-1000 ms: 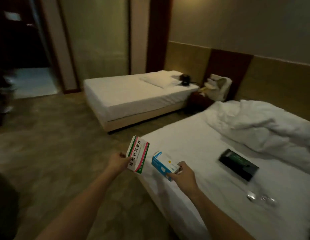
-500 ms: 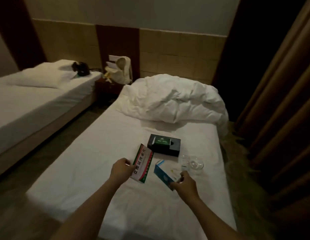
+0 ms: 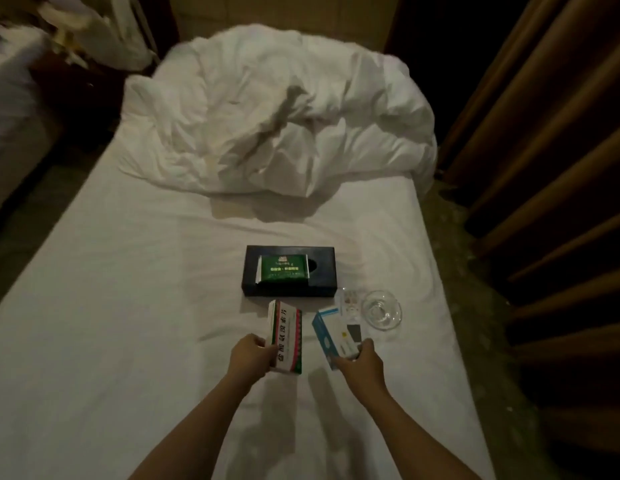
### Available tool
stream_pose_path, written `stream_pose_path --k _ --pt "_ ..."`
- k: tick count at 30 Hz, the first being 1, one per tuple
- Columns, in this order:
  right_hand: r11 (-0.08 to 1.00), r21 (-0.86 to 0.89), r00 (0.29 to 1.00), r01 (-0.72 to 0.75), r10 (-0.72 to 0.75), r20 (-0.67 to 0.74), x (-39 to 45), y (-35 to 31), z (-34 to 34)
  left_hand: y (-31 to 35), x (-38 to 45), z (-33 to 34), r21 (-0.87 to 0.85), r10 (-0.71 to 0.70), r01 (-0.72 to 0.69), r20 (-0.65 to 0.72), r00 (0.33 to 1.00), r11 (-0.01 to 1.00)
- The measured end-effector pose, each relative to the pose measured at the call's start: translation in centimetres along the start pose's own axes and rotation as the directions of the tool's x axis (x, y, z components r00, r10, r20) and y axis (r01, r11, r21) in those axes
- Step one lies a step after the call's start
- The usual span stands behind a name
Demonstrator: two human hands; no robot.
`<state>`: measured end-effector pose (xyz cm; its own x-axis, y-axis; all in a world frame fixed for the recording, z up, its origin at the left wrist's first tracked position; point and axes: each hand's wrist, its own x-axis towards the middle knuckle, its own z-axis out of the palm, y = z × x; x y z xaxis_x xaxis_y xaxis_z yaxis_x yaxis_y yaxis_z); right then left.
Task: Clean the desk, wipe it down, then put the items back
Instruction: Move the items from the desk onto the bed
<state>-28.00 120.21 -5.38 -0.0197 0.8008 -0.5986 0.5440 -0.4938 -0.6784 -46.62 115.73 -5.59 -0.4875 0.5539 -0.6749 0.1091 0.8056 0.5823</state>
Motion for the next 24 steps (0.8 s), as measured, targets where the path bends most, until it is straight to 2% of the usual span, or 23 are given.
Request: stream_pose_path --k 7,11,16,21,24 --pt "0.988 0.075 0.990 -0.135 0.138 -0.041 7.7 0.6 3.4 0.4 9.1 5.2 0.095 -0.100 0.092 0.079 0.992 0.991" --pt "0.963 0.177 0.976 -0.204 0.214 -0.039 10.3 1.0 4.4 0.0 12.1 7.0 0.060 -0.126 0.120 0.110 0.986 0.991" --pt "0.957 0.160 0.970 -0.243 0.243 0.022 12.0 1.6 4.5 0.3 14.8 8.0 0.031 -0.144 0.141 0.119 0.982 0.989" --pt "0.970 0.113 0.976 -0.216 0.214 0.028 11.5 2.4 3.3 0.7 15.1 7.8 0.267 -0.075 0.057 0.056 0.996 0.962" --pt "0.975 0.086 0.978 -0.206 0.208 -0.014 10.7 3.0 1.4 1.1 14.1 7.4 0.453 -0.006 -0.036 0.090 0.996 0.891"
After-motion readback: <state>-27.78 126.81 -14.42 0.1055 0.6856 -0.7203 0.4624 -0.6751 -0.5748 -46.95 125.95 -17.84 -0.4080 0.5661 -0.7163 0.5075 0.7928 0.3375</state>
